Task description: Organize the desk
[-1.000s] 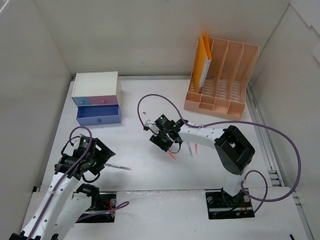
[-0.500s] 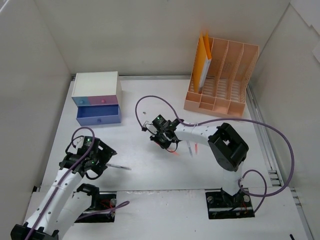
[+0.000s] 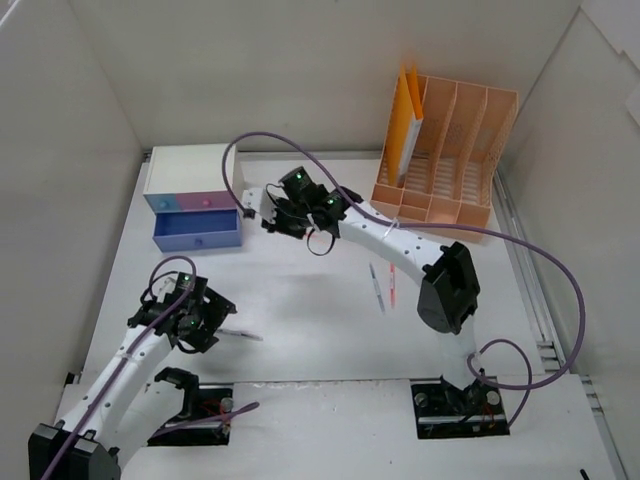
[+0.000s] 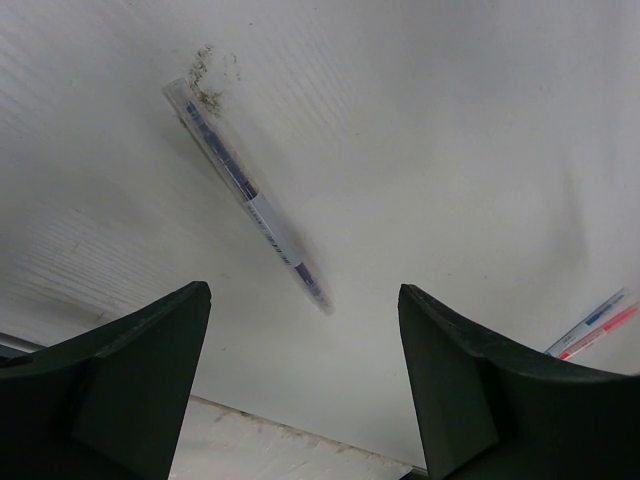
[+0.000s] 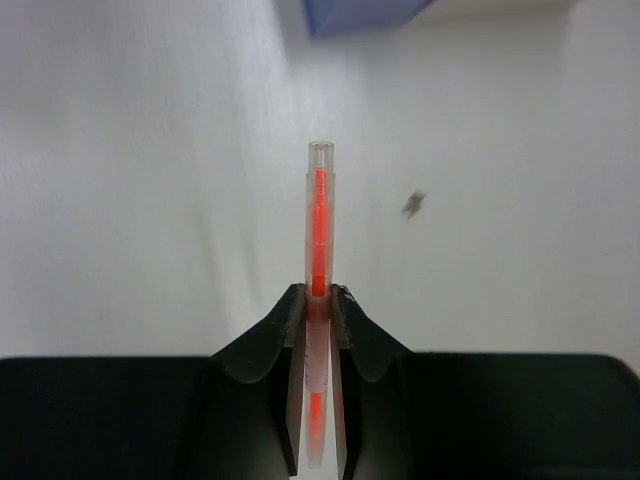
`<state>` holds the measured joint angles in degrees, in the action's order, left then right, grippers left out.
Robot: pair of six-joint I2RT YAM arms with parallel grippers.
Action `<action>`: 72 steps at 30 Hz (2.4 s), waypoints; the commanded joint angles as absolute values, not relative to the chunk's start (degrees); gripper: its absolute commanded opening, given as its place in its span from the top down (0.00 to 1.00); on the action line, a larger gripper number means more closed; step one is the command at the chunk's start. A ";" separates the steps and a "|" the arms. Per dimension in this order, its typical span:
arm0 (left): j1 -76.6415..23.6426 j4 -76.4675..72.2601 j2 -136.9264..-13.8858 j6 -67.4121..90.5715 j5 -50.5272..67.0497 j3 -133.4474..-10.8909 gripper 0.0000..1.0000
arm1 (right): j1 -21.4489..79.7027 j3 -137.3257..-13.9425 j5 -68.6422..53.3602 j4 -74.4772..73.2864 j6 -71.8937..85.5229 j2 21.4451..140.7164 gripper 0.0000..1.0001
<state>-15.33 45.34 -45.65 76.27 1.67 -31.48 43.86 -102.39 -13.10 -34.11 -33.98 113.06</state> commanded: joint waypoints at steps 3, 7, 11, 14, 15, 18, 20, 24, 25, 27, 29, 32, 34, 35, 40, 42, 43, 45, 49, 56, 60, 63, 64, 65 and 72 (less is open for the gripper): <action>-15.56 43.33 -45.88 79.19 1.23 -32.61 0.29 | 46.05 -121.26 -23.36 -31.99 -44.90 120.22 1.00; -16.08 44.38 -45.44 79.80 0.27 -33.22 0.29 | 48.77 -135.41 -26.80 -31.64 -44.47 128.65 1.00; -16.08 46.23 -44.56 80.07 0.26 -33.66 0.29 | 51.15 -146.14 -26.90 -26.47 -41.58 136.84 1.00; -16.08 46.76 -43.51 80.59 -1.84 -32.96 0.29 | 52.64 -144.77 -26.11 -20.15 -41.92 138.25 1.00; -16.08 46.84 -43.33 80.77 -1.85 -32.79 0.29 | 52.82 -143.89 -25.84 -17.86 -41.75 138.34 1.00; -16.08 47.02 -42.80 81.30 -1.85 -32.43 0.30 | 53.09 -141.24 -23.74 -8.99 -39.56 139.22 1.00; -16.08 47.11 -42.71 81.30 -1.85 -32.43 0.30 | 53.09 -141.15 -22.59 -5.54 -39.38 140.27 1.00; -16.08 47.11 -42.89 81.12 -1.85 -32.17 0.30 | 53.09 -141.24 -21.45 -2.20 -39.64 141.59 1.00; -16.08 47.11 -42.89 81.12 -1.76 -31.99 0.30 | 53.09 -141.15 -21.27 -0.89 -39.81 142.29 1.00; -16.08 46.94 -42.63 81.12 -1.67 -31.82 0.30 | 53.09 -141.07 -20.22 1.82 -40.16 143.34 1.00; -16.08 46.76 -42.37 81.04 -1.32 -31.55 0.30 | 53.09 -141.07 -20.04 2.72 -41.65 144.14 1.00; -16.08 46.76 -42.01 80.95 -1.32 -31.55 0.30 | 53.79 -140.98 -17.51 5.00 -42.71 146.07 1.00; -16.08 47.37 -41.75 80.77 -1.32 -31.73 0.30 | 54.14 -140.98 -15.13 7.11 -43.32 147.38 1.00; -16.08 47.63 -41.49 80.77 -1.32 -31.73 0.30 | 54.23 -140.98 -13.81 8.16 -43.16 147.83 1.00; -16.08 48.60 -39.73 81.38 -1.58 -31.20 0.30 | 54.32 -142.30 -10.11 9.84 -43.50 150.29 1.00; -16.08 48.34 -39.46 81.82 -1.32 -30.59 0.30 | 54.23 -140.72 -9.93 10.11 -44.03 150.03 1.00; -16.08 48.08 -39.38 81.83 -0.97 -30.32 0.30 | 54.40 -140.28 -9.76 10.19 -43.95 149.94 1.00; -16.08 47.81 -39.46 81.74 -0.70 -30.32 0.30 | 54.14 -138.62 -9.58 10.28 -43.42 149.24 0.85; -16.61 48.08 -40.52 81.39 -0.70 -31.29 0.30 | 53.88 -135.97 -9.85 11.60 -42.45 147.75 0.65; -16.61 46.85 -41.04 81.65 1.12 -30.67 0.31 | 52.30 -130.80 -10.98 13.62 -36.14 140.39 0.56; -16.61 44.04 -41.74 82.35 1.84 -29.36 0.41 | 50.72 -122.10 -16.25 15.38 -30.42 130.89 0.81; -17.14 43.15 -43.50 83.23 1.41 -29.27 0.67 | 47.91 -115.76 -21.76 12.85 -23.66 123.15 1.00; -17.14 43.59 -44.20 84.45 1.32 -29.44 0.75 | 46.07 -115.49 -24.06 9.87 -22.25 122.00 1.00; -17.66 43.77 -45.69 84.72 1.32 -29.62 0.81 | 44.84 -114.44 -28.87 3.58 -19.02 119.38 1.00; -20.03 41.67 -55.61 87.36 2.37 -31.99 0.60 | 33.77 -92.32 -37.35 -9.73 -16.70 101.99 0.52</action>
